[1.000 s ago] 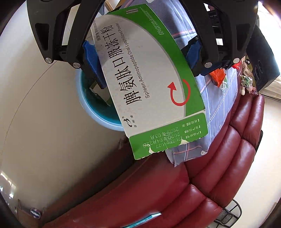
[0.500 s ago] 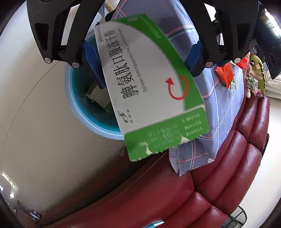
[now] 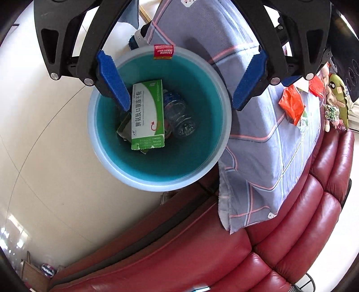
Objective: Collect trash
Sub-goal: 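Move both tools back over the table toward the paper towel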
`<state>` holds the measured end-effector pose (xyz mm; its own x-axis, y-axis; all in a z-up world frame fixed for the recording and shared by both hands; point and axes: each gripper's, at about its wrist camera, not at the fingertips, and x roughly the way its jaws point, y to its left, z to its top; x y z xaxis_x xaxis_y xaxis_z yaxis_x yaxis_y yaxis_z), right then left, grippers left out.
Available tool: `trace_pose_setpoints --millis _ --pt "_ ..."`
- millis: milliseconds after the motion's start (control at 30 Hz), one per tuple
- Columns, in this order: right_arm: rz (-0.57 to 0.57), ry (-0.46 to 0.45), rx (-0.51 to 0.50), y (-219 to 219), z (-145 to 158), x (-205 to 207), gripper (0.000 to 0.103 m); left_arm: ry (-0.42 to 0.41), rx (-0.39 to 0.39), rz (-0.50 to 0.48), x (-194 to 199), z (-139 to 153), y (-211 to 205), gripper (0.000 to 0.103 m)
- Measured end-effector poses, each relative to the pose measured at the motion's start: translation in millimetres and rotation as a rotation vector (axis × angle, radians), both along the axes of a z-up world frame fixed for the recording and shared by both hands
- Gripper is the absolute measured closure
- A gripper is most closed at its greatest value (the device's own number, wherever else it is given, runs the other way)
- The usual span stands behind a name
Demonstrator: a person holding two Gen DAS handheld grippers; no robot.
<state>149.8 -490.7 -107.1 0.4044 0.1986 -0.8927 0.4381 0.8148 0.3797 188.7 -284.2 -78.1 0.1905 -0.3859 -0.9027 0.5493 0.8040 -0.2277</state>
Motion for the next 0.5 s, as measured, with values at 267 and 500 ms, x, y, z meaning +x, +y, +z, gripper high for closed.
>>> trace_pose_setpoints --millis 267,500 --pt "0.059 -0.016 -0.014 40 16 -5 0.014 -0.024 -0.02 0.056 -14 13 44 0.006" --pt "0.146 -0.021 -0.017 92 22 -2 0.014 -0.026 -0.023 0.151 -23 18 105 0.006"
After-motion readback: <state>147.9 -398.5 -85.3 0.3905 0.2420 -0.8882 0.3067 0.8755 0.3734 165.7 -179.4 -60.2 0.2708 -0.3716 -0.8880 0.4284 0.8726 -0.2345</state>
